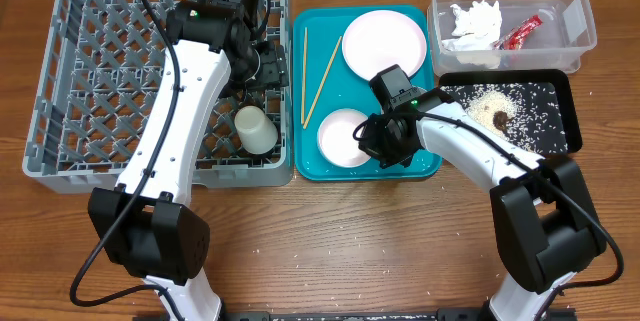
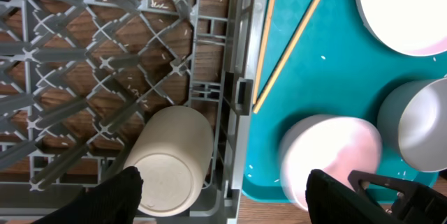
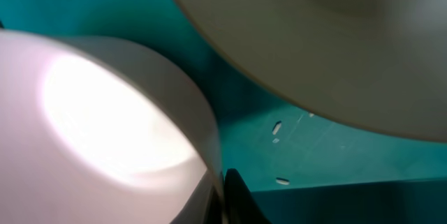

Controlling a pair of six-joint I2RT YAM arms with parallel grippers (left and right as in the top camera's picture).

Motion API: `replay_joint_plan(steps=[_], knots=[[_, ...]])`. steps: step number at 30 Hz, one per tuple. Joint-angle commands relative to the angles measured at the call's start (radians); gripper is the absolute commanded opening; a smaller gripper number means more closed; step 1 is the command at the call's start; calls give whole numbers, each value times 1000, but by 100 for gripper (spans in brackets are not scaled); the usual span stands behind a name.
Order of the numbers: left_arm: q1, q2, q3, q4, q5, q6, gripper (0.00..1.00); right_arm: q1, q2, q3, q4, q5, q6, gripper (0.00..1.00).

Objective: Sort waste into correct bins and load items into the dishwasher

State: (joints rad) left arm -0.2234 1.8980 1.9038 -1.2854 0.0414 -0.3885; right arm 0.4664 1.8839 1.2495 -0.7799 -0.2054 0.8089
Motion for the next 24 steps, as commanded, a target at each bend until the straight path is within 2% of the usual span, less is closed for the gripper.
replay_joint_plan(steps=[1,8,11,19,20,21,24], knots=[[-7,-34,11,5,32,7,77,5,0,-2,2,2,3,4],[-5,-34,11,9,95,7,83,-24,-18,13,1,-100,-84,4],[-5,-34,11,11,120,8,87,-28,-21,13,1,-84,-84,4],[-6,-34,11,20,160,8,87,-28,-21,13,27,-20,-76,5],[-6,-34,11,21,162,8,88,-28,-21,13,27,-20,-76,10],[-8,-34,11,23,163,8,88,-28,-21,13,27,-21,-76,20],[-26,-34,11,39,162,25,86,-32,-21,16,26,-63,-84,30]])
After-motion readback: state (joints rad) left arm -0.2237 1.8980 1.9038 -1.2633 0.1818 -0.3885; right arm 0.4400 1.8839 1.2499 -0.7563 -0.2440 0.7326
